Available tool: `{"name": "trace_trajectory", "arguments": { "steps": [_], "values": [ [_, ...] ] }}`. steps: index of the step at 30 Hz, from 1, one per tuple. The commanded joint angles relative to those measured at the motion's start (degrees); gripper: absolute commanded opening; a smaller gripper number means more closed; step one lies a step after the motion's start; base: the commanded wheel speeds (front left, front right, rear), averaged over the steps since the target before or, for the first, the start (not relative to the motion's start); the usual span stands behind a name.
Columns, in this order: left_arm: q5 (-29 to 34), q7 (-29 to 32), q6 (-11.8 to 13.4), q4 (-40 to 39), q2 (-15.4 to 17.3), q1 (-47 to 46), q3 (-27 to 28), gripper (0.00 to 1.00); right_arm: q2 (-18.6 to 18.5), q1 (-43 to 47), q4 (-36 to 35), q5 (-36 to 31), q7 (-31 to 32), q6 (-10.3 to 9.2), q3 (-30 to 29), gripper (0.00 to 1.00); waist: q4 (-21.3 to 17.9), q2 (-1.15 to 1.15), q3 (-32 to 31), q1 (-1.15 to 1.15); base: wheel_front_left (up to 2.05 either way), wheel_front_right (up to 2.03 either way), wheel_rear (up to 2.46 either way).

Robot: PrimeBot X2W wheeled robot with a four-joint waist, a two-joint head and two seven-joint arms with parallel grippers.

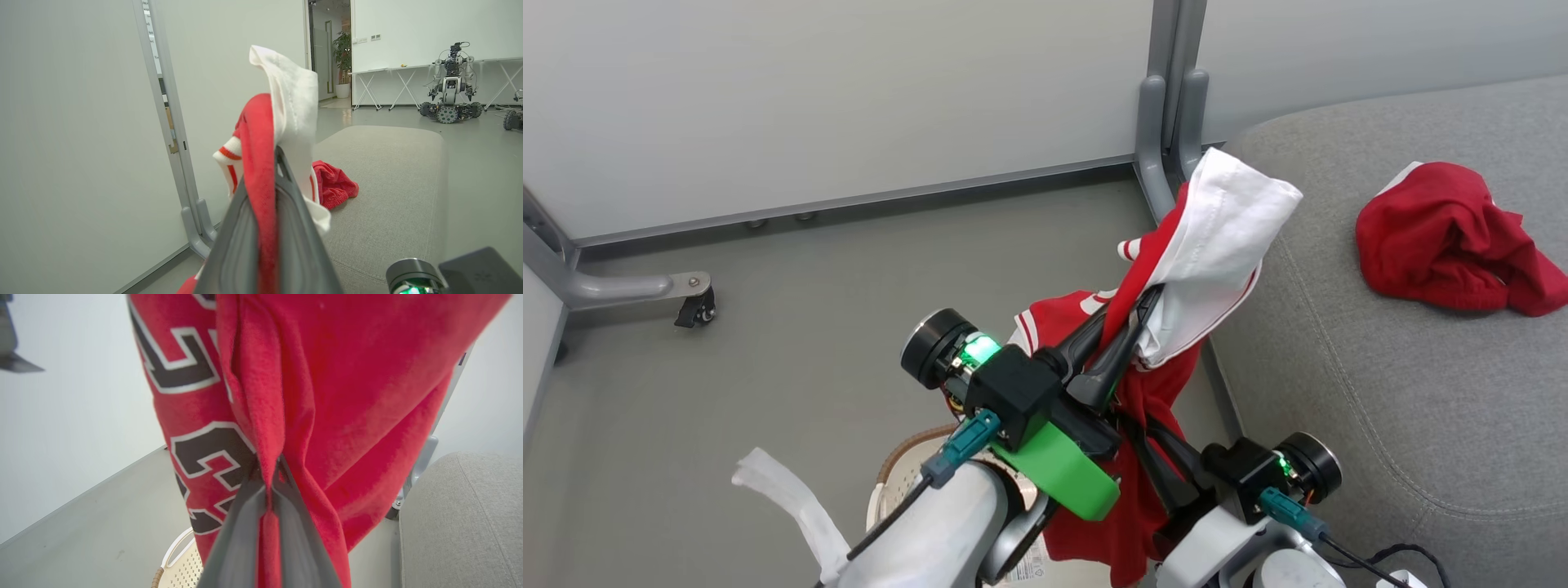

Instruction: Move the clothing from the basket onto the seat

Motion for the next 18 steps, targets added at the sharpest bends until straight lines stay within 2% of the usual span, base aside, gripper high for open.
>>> {"name": "trace_trajectory", "arguments": {
  "steps": [1,7,8,9,10,13,18],
  "values": [
    [-0.9,0.1,0.4,0.4,0.4,-0.2,0.4,0.00,-0.1,-0.5,-0.3,0.3,-0.2,-0.08,0.2,0.00,-0.2,0.00,0.1,0.00,0.00,0.00,0.00],
    [-1.4,0.3,0.7,1.7,0.7,-0.3,0.8,0.00,-0.2,-0.5,-0.5,0.7,-0.2,-0.08,0.2,0.00,-0.4,0.00,0.5,0.00,0.00,0.00,0.00],
    [-1.5,0.4,1.1,2.0,0.8,-0.3,1.0,0.25,-0.2,-0.5,-0.5,0.8,-0.2,-0.08,0.1,0.00,-0.3,0.00,0.6,0.00,0.00,0.00,0.00],
    [-1.5,0.6,1.3,2.3,0.8,-0.2,1.1,0.42,-0.2,-0.5,-0.5,0.8,-0.2,-0.08,0.1,0.00,-0.3,0.00,0.6,0.00,0.00,0.00,0.00],
    [-1.5,1.0,1.9,2.8,0.8,-0.1,1.3,1.00,-0.3,-0.5,-0.5,0.9,-0.2,-0.08,0.0,0.00,-0.3,0.00,0.6,0.00,0.00,0.00,0.00],
    [-1.4,1.2,3.0,3.2,0.6,0.0,1.7,1.00,-0.2,-0.6,-0.5,1.0,-0.2,-0.08,-0.2,0.00,-0.1,0.00,0.8,0.00,0.00,0.00,0.00],
    [-1.9,1.9,3.1,3.8,1.0,0.1,1.6,1.00,-0.2,-0.4,-0.6,1.2,-0.2,-0.08,-0.5,0.00,0.0,0.00,0.8,0.00,0.00,0.00,0.00]
  ]
}}
